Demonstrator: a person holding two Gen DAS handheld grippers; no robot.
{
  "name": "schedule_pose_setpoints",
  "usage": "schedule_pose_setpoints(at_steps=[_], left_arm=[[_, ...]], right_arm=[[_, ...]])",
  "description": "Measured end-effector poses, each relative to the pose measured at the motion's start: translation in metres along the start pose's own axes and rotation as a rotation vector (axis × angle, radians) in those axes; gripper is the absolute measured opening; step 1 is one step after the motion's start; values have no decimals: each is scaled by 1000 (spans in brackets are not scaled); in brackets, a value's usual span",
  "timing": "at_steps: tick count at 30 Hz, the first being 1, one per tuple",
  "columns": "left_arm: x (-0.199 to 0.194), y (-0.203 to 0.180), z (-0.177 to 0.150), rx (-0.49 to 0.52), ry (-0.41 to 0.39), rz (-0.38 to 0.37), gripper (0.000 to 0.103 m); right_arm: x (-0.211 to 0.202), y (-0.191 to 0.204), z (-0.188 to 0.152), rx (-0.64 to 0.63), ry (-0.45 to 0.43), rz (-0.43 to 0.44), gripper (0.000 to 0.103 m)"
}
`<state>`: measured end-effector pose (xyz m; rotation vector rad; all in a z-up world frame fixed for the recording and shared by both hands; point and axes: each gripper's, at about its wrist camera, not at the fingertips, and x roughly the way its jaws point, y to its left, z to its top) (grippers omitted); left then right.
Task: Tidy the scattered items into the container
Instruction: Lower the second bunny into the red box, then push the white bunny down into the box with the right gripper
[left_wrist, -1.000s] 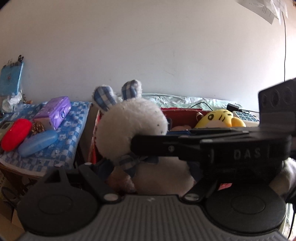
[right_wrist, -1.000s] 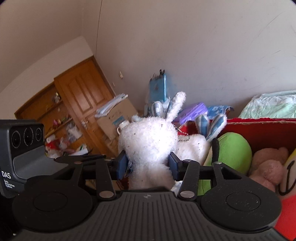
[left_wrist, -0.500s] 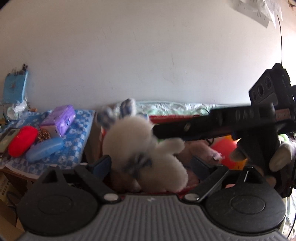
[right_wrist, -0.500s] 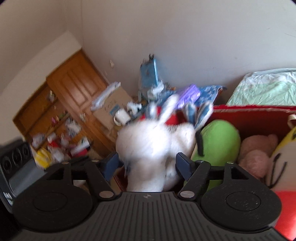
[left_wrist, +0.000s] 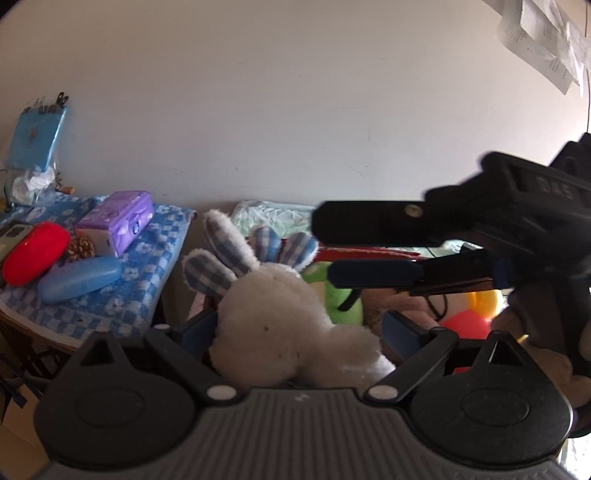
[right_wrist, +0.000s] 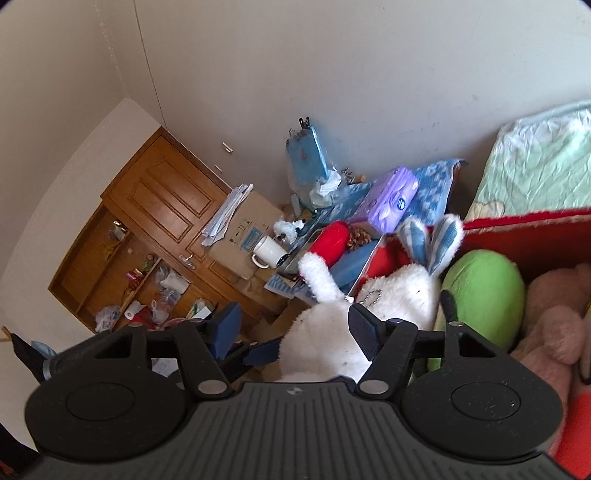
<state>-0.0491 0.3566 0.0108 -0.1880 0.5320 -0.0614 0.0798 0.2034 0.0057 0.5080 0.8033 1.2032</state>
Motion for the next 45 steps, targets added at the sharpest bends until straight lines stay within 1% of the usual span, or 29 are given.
schedule_pose_setpoints(at_steps=[2,5,7,9,12,13,15,16,17,21,24,30,31,32,34,36,38,41,43,45], left_arm=[[-2,-6,0,4,0,-33,95],[-3,-23,-3,42,0,-91,96],[-2,-26,-5,46,-12,-106,95],[3,-24,-5,42,7,-129,96],[0,-25,-7,68,3,-152,96],[-2,-25,-9,82,4,-153,97],[-1,-27,-14,106,18,-139,98],[0,-27,-16,110,32,-132,99],[-1,-27,-19,104,43,-130,99],[-5,-28,-25,92,69,-133,99],[-2,-31,-26,87,76,-127,99],[-5,-31,-23,64,77,-119,99],[-5,-30,-22,62,77,-120,99],[-6,-29,-21,62,77,-122,99],[-7,-26,-20,67,74,-122,99],[-8,-23,-20,68,74,-120,100],[-8,-20,-21,63,86,-119,100],[0,-11,-21,37,112,-115,100],[-2,-9,-19,27,125,-139,100],[2,-7,-17,27,154,-188,101]], right_arm=[[1,0,2,6,13,-3,68],[3,4,5,-20,35,-34,69],[3,8,9,-60,49,-57,68],[3,11,12,-106,68,-104,68],[5,10,14,-146,112,-109,67],[6,10,14,-162,125,-117,65],[11,5,10,-162,165,-127,49],[14,2,8,-148,181,-118,32],[17,-3,4,-133,191,-113,26],[22,-14,-6,-90,188,-108,24],[22,-17,-10,-98,181,-115,22],[29,-17,-10,-114,196,-104,22],[28,-17,-9,-106,186,-103,24],[25,-19,-8,-85,171,-96,29],[14,-22,-7,-49,143,-83,34],[1,-19,-8,-53,126,-88,37],[-11,-18,-11,-62,136,-121,37],[-28,-15,-14,-93,182,-177,37],[-36,-14,-12,-125,215,-208,36],[-39,-12,-9,-155,251,-220,36]])
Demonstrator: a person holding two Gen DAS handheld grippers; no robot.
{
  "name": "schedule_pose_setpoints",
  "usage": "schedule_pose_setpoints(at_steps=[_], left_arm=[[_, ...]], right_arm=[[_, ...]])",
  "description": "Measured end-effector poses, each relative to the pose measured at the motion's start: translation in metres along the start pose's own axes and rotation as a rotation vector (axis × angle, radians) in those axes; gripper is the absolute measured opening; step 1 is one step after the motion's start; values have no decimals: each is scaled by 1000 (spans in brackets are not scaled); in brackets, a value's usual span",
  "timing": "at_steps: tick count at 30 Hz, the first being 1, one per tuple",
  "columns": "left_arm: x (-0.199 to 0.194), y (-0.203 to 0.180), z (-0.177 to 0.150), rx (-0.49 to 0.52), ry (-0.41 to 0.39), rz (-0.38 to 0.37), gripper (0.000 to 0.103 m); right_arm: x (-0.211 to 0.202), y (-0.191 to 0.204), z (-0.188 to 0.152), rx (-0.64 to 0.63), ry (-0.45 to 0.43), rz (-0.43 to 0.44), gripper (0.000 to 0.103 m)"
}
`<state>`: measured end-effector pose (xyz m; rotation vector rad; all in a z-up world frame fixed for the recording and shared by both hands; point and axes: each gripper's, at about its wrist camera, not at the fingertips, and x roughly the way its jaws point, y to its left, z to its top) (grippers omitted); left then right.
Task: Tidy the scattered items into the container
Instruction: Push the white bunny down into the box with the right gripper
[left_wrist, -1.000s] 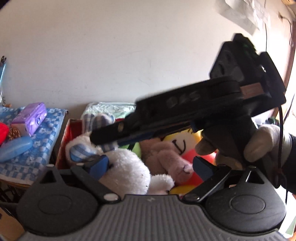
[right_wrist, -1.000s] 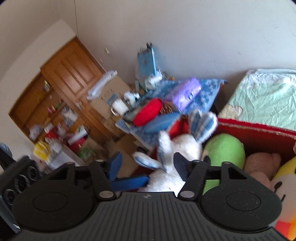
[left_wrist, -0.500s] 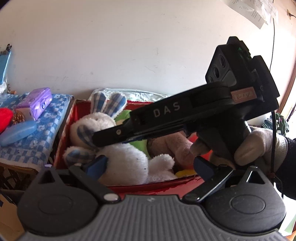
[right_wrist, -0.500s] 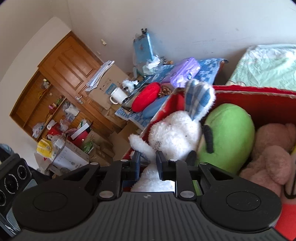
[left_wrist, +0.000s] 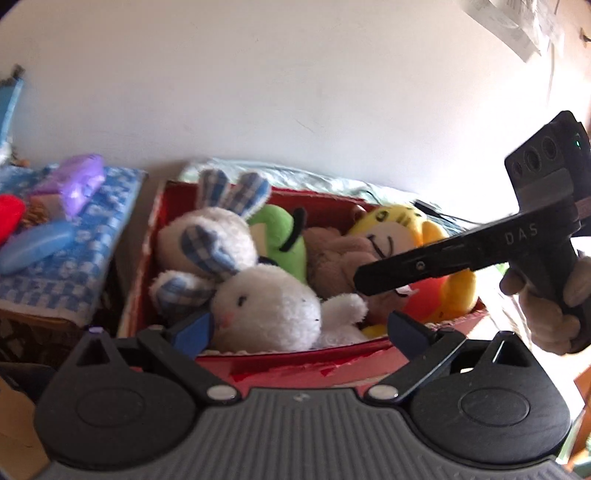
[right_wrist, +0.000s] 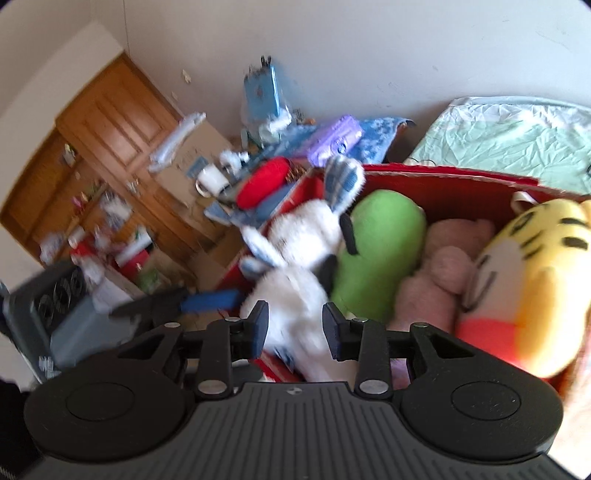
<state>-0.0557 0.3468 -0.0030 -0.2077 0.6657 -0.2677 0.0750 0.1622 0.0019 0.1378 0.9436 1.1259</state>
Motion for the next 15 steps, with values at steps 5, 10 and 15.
schedule_pose_setpoints(at_steps=[5,10,15], left_arm=[[10,7,10,1,61,-70,102],[6,3,10,5,71,-60,102],[-1,4,8,-2,51,-23,102]], right_arm=[[8,13,14,-77,34,0,39],[31,34,30,-43,0,87,48],[65,57,37,-199,-20,34,47]])
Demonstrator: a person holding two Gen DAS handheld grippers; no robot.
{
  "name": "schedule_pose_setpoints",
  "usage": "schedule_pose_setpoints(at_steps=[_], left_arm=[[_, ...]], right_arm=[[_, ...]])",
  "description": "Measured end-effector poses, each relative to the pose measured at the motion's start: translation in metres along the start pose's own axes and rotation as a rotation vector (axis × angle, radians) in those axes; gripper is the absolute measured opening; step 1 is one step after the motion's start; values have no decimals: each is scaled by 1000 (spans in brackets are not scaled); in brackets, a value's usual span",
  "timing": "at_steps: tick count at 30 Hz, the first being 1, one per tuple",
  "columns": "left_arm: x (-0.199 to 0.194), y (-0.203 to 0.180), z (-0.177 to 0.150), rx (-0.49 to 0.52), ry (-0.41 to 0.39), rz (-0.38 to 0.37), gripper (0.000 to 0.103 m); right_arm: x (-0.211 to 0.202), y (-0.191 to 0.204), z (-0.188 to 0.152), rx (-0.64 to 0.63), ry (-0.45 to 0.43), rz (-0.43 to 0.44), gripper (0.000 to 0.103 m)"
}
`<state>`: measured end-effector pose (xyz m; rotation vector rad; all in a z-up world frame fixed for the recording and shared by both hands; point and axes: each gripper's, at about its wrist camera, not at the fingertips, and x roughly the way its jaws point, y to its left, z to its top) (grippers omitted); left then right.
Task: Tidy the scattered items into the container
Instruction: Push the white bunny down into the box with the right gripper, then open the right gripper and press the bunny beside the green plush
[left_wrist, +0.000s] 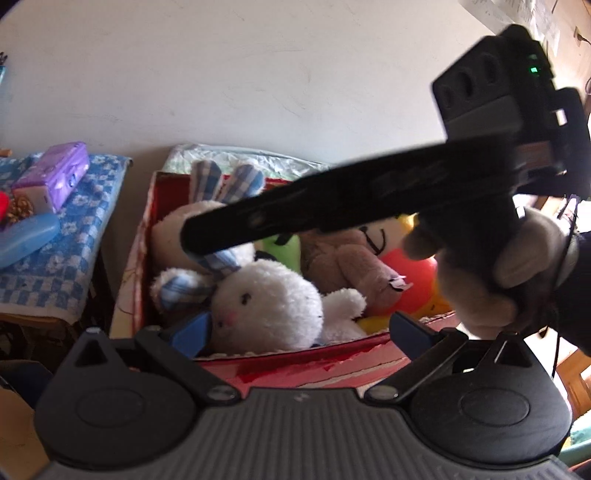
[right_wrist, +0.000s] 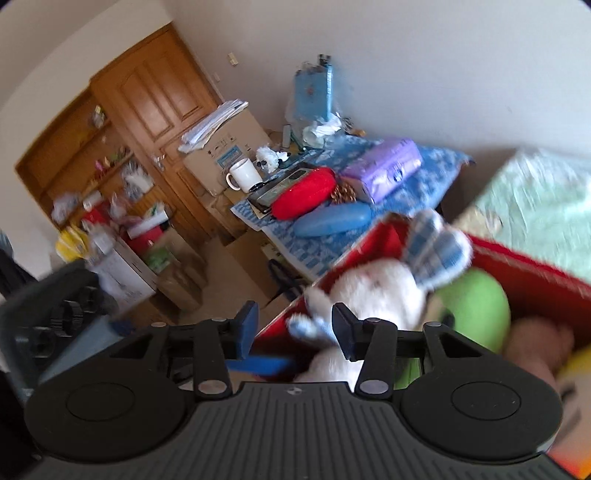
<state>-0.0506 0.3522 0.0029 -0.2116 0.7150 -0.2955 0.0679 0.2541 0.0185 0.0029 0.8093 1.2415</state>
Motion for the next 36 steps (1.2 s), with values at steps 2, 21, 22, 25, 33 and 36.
schedule_pose_setpoints(at_steps=[2,21,22,25,33,36], left_arm=[[1,2,1,-9,2,9,102],[9,-9,-4,24,13,6,102],[10,-9,-5,26,12,6,102],[10,-7,-8,35,8,9,102],[9,-4,-5,28,0,6,102],[11,-4,-3,41,4,6,102]], right_arm=[[11,-2,0,-28,7,-22,42],[5,-36,-16,262,-141,328,6],[4,-32,-13,239,-147,300,10],[-10,-28,-13,213,-152,239,34],[-59,-28,-35,71,54,-54,27],[-55,-31,-34,48,134,-109,22]])
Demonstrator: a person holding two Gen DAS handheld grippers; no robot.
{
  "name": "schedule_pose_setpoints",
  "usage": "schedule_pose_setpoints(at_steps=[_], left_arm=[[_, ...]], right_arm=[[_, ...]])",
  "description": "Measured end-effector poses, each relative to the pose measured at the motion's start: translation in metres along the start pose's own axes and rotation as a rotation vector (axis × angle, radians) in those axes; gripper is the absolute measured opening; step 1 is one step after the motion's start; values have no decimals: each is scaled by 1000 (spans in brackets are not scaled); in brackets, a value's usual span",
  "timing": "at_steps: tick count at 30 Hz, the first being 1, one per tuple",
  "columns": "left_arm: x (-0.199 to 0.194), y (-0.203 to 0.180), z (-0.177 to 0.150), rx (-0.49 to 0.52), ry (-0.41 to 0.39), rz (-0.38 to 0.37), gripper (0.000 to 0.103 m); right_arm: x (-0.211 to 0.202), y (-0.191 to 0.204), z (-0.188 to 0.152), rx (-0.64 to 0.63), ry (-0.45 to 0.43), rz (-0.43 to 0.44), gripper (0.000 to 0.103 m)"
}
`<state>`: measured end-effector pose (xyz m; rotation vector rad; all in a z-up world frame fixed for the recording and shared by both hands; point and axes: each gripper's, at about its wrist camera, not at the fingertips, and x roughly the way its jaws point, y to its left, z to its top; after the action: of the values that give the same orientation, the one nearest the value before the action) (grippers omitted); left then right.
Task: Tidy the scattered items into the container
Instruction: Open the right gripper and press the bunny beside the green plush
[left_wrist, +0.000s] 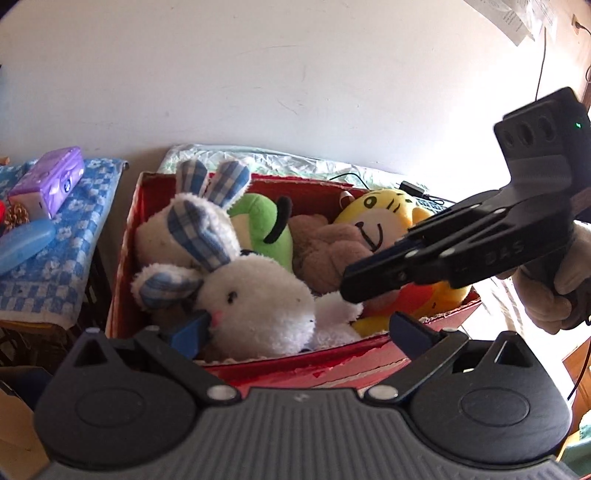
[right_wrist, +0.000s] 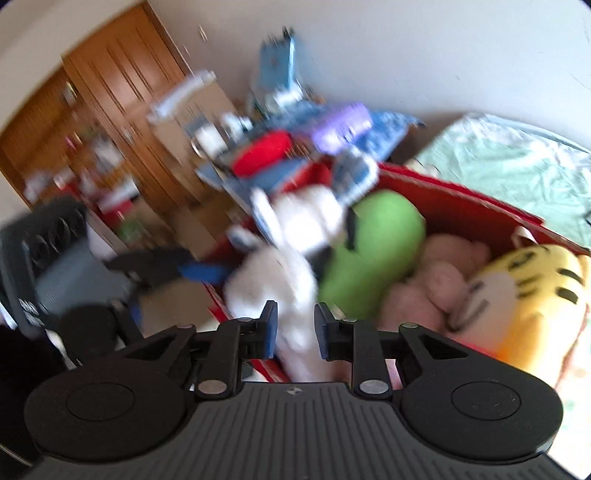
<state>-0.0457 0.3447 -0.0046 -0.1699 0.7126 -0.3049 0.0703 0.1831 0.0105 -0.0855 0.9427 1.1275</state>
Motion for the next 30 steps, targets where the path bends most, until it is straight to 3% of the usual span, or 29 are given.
schedule_pose_setpoints(at_steps=[5,11,17,23,30], left_arm=[[4,-7,2,52,14,33,101],[9,-6,3,71,10,43,102],[8,-3,7,98,5,61,102],[9,-7,6,126,1,46,103],[8,-2,11,162,20,28,102]], right_arm=[[30,-7,1,-7,137,3,15],[60,-17,5,40,217,67,13],[70,-19,-1,76,214,129,14],[61,-10,-3,29,214,77,16],[82,-14,1,83,207,112,14]])
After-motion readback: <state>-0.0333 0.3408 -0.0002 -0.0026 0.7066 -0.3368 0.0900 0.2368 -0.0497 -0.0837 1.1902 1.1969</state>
